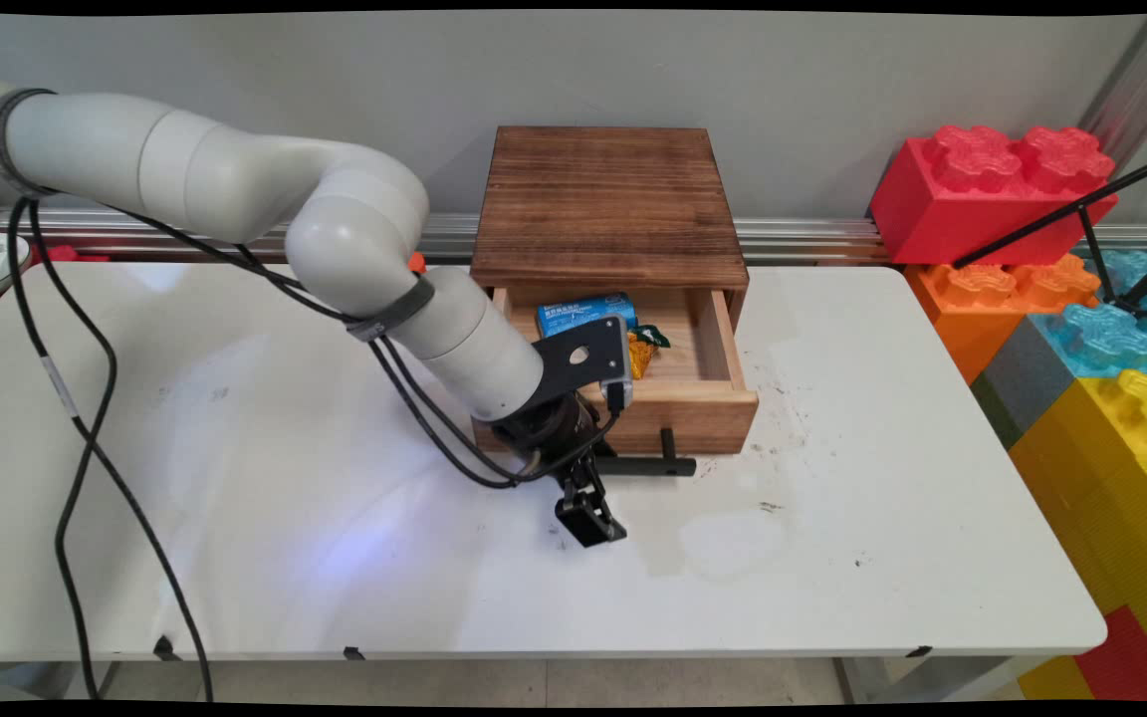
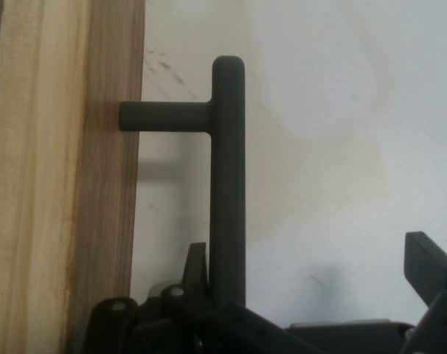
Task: Open the drawer
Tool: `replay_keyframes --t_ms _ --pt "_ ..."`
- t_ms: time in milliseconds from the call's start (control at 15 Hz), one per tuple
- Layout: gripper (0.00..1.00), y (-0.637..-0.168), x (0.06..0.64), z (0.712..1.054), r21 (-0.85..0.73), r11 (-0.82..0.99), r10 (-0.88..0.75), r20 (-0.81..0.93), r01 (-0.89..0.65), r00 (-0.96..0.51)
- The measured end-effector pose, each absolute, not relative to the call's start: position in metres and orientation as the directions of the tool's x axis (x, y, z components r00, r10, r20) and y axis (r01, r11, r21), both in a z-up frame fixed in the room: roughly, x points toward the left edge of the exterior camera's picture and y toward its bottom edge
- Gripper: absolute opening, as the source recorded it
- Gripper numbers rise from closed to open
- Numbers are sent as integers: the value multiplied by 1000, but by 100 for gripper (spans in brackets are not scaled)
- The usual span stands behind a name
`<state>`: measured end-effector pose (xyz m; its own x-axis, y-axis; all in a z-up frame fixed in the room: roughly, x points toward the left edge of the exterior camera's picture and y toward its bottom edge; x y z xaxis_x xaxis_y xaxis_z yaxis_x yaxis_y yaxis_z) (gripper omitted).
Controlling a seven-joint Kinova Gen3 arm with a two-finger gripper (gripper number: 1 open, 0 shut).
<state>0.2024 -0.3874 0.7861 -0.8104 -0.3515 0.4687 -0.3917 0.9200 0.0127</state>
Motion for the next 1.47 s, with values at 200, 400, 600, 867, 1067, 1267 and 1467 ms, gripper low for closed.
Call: replay_keyframes --t_ms 200,400,600,867,1067,1267,1467 --pt "100 -374 199 788 24 923 -350 471 -384 -810" --pt "100 -363 197 790 33 925 -348 474 -378 -809" --pt "100 -351 195 792 45 927 -347 477 -372 -808" --pt "100 -337 193 793 61 927 -352 478 -369 -805" --pt "100 -328 192 794 73 928 -353 482 -365 -802" --pt "100 -319 192 795 80 930 -352 487 -360 -800" --pt "100 -311 193 796 84 931 -348 492 -355 -798"
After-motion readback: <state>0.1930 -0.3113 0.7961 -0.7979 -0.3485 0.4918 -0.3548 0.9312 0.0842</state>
